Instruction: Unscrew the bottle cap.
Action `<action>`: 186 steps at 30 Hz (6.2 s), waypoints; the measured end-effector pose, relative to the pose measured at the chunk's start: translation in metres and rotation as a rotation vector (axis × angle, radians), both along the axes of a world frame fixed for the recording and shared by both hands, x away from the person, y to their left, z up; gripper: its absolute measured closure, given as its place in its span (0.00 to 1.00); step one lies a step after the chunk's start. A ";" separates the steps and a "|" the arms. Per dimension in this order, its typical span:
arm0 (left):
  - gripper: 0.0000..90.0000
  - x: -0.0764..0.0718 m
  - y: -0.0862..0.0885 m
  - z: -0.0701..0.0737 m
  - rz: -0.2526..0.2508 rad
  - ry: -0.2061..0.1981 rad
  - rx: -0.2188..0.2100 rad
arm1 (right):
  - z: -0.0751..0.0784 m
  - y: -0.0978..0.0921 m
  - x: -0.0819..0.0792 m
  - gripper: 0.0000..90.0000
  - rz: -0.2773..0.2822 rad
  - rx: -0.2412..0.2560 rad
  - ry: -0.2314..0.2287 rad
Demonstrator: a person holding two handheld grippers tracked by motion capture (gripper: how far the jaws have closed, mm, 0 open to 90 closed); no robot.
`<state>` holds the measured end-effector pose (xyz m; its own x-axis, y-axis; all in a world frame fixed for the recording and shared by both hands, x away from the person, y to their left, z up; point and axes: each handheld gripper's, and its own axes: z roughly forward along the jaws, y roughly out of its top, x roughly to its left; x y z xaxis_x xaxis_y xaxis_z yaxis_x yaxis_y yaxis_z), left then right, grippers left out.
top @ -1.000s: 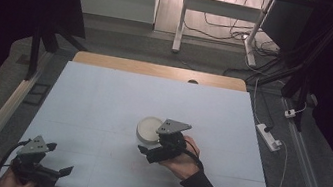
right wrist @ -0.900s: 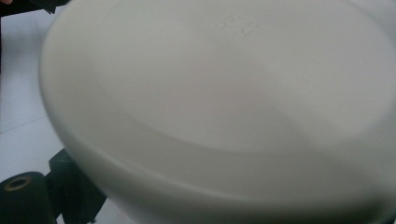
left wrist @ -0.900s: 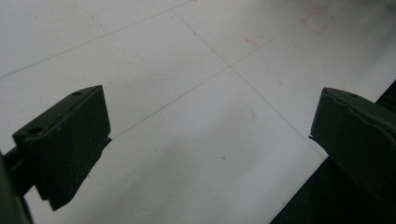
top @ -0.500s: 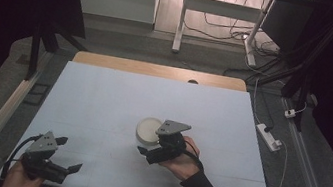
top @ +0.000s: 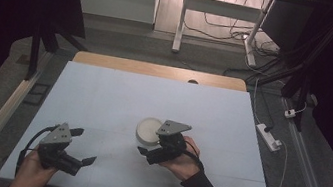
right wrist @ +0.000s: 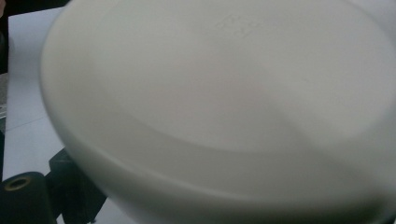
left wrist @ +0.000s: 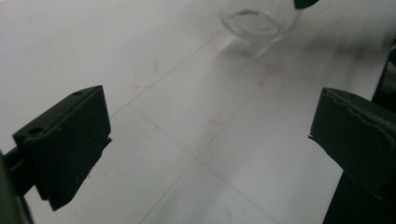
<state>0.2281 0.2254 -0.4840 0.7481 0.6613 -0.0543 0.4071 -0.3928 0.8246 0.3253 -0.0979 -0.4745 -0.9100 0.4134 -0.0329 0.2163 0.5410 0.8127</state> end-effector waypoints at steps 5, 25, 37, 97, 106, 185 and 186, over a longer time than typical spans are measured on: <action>0.00 0.013 -0.015 0.009 -0.046 0.008 0.042 | 0.000 0.000 0.000 0.07 0.003 -0.006 -0.003; 0.00 0.060 -0.057 0.035 -0.208 -0.022 -0.023 | 0.002 0.001 -0.003 0.07 0.029 -0.005 -0.014; 0.00 0.086 -0.091 0.044 -0.379 -0.035 0.006 | 0.002 0.001 -0.004 0.07 0.045 -0.002 -0.008; 0.00 0.099 -0.120 0.056 -0.512 -0.064 0.029 | 0.004 -0.002 -0.002 0.07 0.059 0.039 0.020; 0.09 0.101 -0.115 0.053 -0.567 -0.079 -0.015 | 0.003 0.002 -0.006 0.07 0.111 0.031 0.020; 0.09 0.087 -0.138 0.060 -0.214 -0.025 0.003 | 0.001 0.000 -0.001 0.07 -0.044 0.007 0.007; 0.09 0.087 -0.138 0.060 -0.213 -0.025 0.004 | 0.001 0.000 -0.001 0.07 -0.043 0.007 0.008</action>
<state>0.3155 0.0874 -0.4237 0.8723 0.4880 -0.0318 0.2938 -0.4709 0.8318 0.3246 -0.0983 -0.4738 -0.8915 0.4524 -0.0223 0.2460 0.5250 0.8148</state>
